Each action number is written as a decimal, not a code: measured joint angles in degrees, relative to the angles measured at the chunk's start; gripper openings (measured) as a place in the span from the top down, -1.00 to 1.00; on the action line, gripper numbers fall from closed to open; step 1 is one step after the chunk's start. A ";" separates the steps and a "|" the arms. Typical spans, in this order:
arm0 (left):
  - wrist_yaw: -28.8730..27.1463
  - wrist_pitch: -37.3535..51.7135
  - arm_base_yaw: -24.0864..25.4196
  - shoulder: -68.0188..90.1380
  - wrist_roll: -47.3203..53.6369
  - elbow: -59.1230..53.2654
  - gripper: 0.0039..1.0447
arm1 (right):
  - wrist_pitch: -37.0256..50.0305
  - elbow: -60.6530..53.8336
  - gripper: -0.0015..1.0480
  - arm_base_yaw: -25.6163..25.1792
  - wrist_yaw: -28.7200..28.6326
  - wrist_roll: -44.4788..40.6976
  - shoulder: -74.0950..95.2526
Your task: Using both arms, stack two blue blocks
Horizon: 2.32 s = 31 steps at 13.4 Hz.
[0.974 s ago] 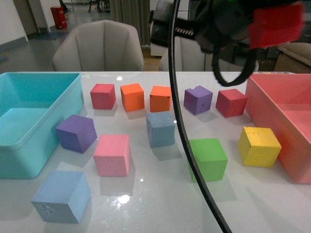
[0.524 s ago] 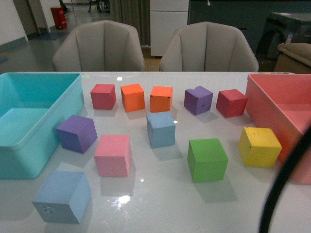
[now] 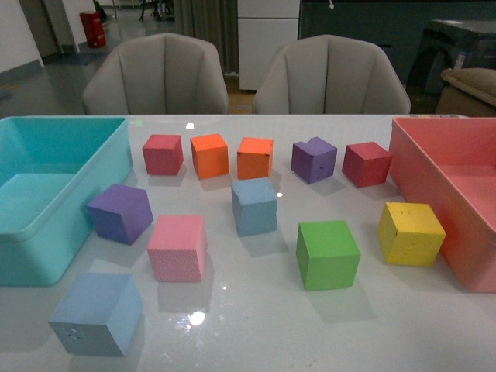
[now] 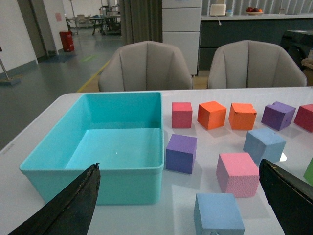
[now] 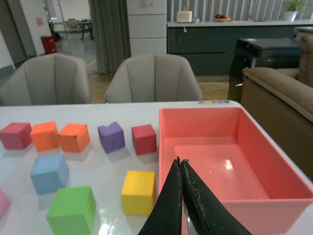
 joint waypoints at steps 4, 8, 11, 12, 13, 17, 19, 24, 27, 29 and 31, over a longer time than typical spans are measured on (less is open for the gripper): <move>0.00 0.02 0.00 0.00 -0.02 0.00 -0.88 | -3.69 -2.89 0.96 0.11 -0.37 -0.02 -6.32; -0.02 0.02 0.00 0.00 -0.02 0.00 -0.88 | -7.28 -5.66 0.96 0.11 -0.39 -0.02 -12.33; 0.00 0.02 0.00 0.00 0.00 0.00 -0.88 | -11.61 -5.66 0.96 0.11 -0.39 -0.02 -17.27; 0.00 0.02 0.00 0.00 -0.02 0.00 -0.88 | -12.85 -5.66 0.96 0.11 -0.39 -0.02 -18.51; 0.00 0.02 0.00 0.00 -0.02 0.00 -0.88 | -14.14 -5.66 0.96 0.11 -0.42 -0.04 -19.89; 0.02 0.00 0.00 0.00 0.00 0.00 -0.88 | -23.89 -5.57 0.96 0.13 -0.59 -0.04 -30.12; -0.04 0.00 0.00 0.00 -0.02 0.00 -0.88 | -25.51 -5.62 0.96 0.33 -0.52 -0.04 -30.18; 0.00 0.02 0.00 0.00 -0.02 0.00 -0.88 | -25.07 -5.62 -0.04 0.33 -0.55 -0.11 -30.21; -0.37 -6.25 -0.46 9.51 1.44 4.11 -0.88 | -25.05 -5.62 -0.77 0.33 -0.55 -0.11 -30.21; -1.22 4.11 -3.80 19.28 2.45 6.01 -0.88 | -25.07 -5.62 -0.86 0.33 -0.55 -0.09 -30.21; 0.90 17.99 -5.68 36.61 3.26 9.18 -0.88 | -25.07 -5.62 -0.87 0.33 -0.55 -0.09 -30.21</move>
